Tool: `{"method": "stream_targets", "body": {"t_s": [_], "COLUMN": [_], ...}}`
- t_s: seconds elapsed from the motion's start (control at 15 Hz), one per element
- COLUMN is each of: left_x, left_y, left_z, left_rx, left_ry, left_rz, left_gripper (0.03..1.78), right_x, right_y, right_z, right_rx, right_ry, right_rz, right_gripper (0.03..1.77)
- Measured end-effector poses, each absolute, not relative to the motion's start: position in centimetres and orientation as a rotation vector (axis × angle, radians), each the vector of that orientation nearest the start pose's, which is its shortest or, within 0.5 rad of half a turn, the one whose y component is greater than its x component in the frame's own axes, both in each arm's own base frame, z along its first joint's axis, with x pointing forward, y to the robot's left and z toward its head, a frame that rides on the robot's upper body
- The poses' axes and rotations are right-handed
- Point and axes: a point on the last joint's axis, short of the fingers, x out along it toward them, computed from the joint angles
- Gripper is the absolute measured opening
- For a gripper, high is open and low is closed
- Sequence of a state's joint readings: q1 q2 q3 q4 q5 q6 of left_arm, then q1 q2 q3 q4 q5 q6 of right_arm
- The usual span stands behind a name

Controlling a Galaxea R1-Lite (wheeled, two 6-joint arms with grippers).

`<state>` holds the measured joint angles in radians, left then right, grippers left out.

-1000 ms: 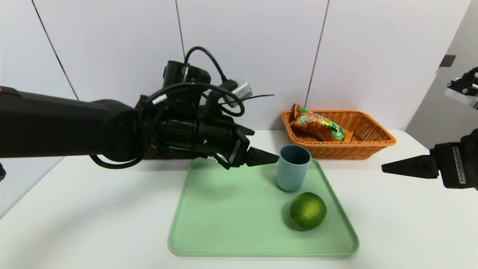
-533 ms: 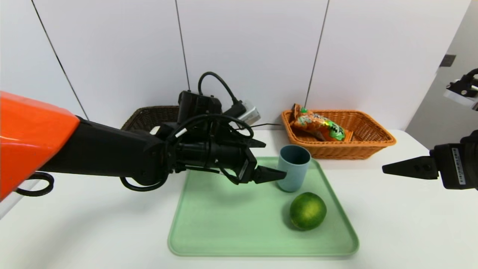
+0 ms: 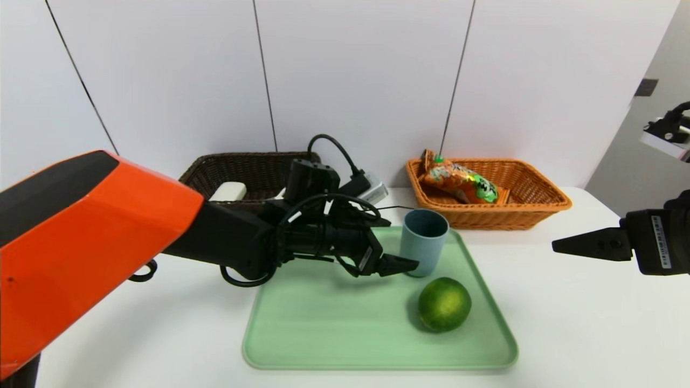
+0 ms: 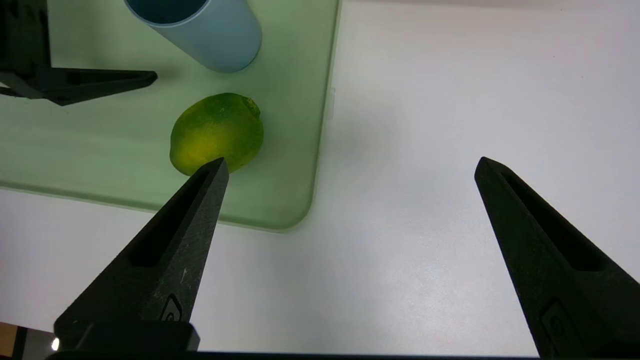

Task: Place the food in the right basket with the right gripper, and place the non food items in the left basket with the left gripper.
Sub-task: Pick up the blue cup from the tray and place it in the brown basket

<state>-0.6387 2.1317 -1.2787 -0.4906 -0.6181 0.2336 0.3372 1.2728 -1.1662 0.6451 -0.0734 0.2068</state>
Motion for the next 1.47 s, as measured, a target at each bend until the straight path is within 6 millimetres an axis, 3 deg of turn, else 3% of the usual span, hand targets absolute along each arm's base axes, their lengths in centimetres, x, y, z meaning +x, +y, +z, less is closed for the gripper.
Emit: {"method": "stream_targets", "body": {"t_s": [0.67,1.0,1.27,1.47], "left_x": [34.9,35.2,35.3,35.4], "left_y": [-30.6,-31.6,-31.7,-31.7], "left_z": [13.3,12.4,12.2,12.3], "left_rx": [0.189,0.191,0.191,0.189], "left_ry": [0.194,0.204,0.204,0.202], "left_rz": [-1.289,-1.299,-1.298,-1.297], "left_gripper": [1.69,1.69,1.17,1.13], "right_x": [15.6,15.5,15.6,15.6], "right_y": [5.0,4.9,4.9,4.9], "right_z": [27.2,27.2,27.2,27.2], "right_rx": [0.049,0.053,0.053,0.053], "right_ry": [0.758,0.756,0.755,0.755], "right_rz": [0.159,0.152,0.152,0.152], "right_gripper": [1.70,1.70,1.70,1.70]}}
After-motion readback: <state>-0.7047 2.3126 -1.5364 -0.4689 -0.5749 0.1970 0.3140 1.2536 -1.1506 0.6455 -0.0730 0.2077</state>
